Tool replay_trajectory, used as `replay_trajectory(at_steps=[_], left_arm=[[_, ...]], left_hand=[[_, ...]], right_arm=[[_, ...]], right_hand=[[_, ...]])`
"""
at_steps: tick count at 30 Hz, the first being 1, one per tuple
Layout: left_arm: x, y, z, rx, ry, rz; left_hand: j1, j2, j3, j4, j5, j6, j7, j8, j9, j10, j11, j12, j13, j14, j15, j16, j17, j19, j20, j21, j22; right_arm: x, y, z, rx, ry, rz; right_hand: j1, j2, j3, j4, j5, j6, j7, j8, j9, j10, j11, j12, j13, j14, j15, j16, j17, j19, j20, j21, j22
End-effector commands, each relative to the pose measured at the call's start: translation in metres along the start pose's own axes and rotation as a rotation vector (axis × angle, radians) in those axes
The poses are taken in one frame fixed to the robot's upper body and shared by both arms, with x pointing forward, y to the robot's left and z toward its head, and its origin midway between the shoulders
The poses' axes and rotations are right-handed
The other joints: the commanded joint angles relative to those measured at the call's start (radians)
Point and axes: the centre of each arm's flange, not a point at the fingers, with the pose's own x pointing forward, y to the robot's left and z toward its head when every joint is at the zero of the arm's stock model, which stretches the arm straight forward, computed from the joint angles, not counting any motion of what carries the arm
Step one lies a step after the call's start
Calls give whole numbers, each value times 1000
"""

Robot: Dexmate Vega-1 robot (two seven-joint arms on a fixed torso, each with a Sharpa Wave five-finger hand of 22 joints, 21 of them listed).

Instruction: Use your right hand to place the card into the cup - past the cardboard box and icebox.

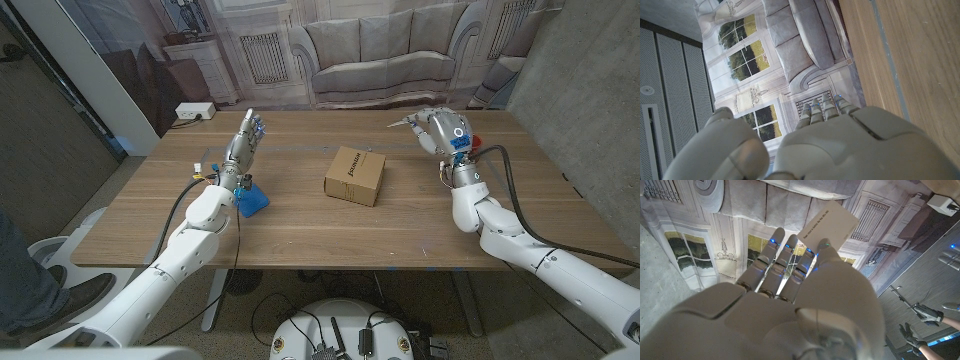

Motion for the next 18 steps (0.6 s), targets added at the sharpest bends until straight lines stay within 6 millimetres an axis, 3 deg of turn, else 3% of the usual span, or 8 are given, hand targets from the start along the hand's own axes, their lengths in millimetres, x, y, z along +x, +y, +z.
replay_trajectory(at_steps=[1,18], left_arm=[[-3,0,1,2,-6,4],[-6,-4,4,4,-14,1]], left_hand=[[2,-4,-3,-2,-3,5,3,-3,1,0,0,2,5,-10,-3,-2,3,-9,3,-4,3],[5,-3,-5,-2,-3,5,3,-3,1,0,0,2,5,-11,-2,-2,3,-10,3,-4,3]], right_arm=[[10,3,-7,-32,32,17],[18,3,-25,-79,134,33]], right_hand=[[2,0,-4,-1,0,11,0,3,2,9,-4,0,1,0,-113,1,2,-6,-138,6,1],[4,-1,-5,-2,1,13,0,4,3,13,-3,0,1,1,-114,1,2,-9,-137,10,0]])
